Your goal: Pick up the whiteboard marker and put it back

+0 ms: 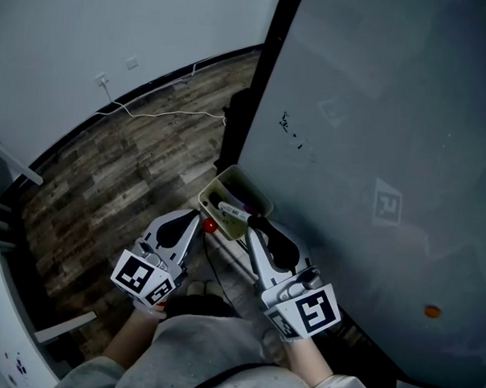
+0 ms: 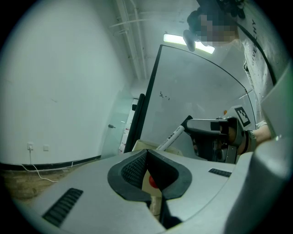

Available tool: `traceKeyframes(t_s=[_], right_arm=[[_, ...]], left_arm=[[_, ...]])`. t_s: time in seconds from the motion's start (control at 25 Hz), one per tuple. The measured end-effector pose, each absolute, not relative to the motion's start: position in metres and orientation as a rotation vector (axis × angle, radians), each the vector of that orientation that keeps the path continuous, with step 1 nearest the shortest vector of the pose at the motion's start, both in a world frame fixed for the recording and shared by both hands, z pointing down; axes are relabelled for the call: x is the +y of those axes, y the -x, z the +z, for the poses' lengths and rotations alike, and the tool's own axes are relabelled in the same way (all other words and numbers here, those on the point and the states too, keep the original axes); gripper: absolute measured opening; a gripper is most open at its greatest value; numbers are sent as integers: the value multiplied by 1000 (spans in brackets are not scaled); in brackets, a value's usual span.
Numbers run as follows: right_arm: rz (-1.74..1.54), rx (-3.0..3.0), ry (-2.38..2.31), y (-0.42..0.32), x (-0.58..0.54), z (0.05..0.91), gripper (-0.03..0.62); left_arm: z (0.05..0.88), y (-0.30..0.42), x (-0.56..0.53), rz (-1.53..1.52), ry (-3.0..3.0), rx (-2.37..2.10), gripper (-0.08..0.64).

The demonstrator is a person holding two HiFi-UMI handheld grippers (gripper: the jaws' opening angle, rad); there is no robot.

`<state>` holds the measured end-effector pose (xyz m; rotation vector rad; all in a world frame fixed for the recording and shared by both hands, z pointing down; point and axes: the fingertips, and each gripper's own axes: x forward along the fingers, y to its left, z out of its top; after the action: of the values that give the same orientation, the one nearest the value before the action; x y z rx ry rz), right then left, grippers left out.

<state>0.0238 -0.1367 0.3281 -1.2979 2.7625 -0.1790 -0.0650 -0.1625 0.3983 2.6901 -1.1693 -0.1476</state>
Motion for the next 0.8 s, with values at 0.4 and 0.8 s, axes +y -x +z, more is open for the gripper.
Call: traceKeyframes(t_s=[0.4,0.8], right_arm=[[-207,2798,1323,-24,-138,347,75],[-247,2810,1332,-23,-141,361,75]], left_arm=[[408,68,-163,-134,-2664,-1175,15],[421,70,-160,-118,-2637,-1175,15]])
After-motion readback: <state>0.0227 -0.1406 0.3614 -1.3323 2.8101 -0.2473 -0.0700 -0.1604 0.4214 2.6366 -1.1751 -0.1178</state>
